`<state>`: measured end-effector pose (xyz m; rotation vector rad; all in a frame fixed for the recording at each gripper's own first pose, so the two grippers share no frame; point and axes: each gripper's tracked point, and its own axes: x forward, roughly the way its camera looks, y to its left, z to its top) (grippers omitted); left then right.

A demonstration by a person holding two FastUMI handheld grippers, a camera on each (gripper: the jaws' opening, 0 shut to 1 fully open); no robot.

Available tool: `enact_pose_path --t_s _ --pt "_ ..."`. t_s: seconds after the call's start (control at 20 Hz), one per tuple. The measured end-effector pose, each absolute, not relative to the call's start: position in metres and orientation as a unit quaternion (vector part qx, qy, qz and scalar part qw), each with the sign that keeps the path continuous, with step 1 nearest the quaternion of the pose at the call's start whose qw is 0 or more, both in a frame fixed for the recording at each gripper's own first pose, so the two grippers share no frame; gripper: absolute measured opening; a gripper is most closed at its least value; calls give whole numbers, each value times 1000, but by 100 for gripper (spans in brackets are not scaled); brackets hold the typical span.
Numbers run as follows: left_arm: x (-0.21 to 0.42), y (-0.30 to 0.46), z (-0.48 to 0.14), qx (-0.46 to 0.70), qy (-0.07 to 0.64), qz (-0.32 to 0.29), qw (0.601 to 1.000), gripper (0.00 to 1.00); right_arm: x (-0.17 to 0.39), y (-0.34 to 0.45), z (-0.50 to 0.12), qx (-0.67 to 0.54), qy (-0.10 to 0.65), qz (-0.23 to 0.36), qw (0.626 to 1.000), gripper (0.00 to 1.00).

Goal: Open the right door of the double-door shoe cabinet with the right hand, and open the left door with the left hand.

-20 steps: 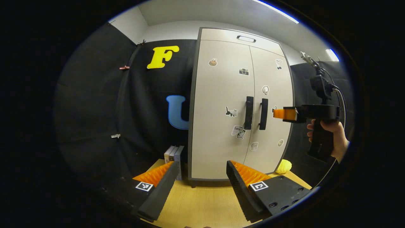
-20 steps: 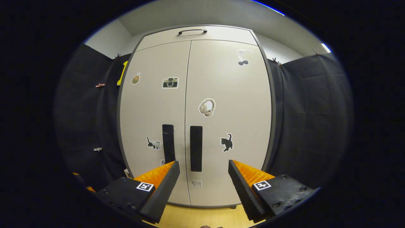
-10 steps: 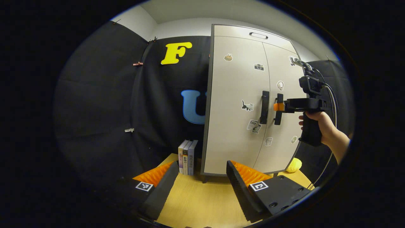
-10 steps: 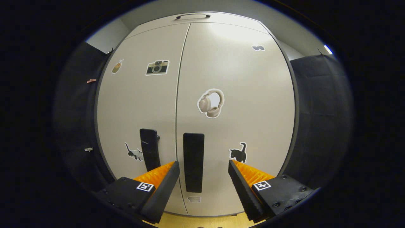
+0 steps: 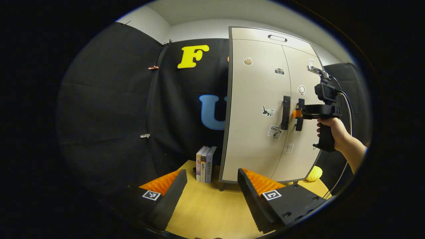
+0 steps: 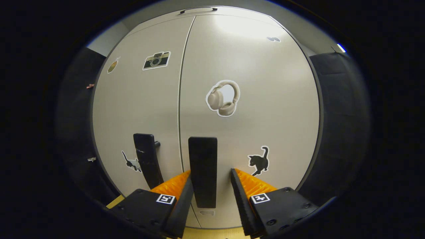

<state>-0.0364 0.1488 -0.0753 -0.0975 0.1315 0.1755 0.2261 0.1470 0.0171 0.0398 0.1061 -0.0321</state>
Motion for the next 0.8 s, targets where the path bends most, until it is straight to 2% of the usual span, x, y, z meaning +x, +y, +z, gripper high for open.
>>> enact_pose_path --t_s 0.1,0.2,0.25,0.45,0.55,0.8 --pt "-39 149 -74 -48 63 89 993 95 227 155 17 30 57 -2 998 62" --pt "-41 149 -75 -50 64 89 993 95 226 158 17 35 59 4 998 44" --pt "-43 149 -76 -52 64 90 993 95 227 158 16 38 61 5 997 38" --pt "-50 151 -80 -60 67 90 992 95 227 158 15 51 67 9 996 34" --pt "-54 148 -86 -68 75 83 991 95 227 158 15 41 70 12 997 23" --pt "-56 146 -90 -80 85 71 991 95 217 159 14 56 81 42 994 14"
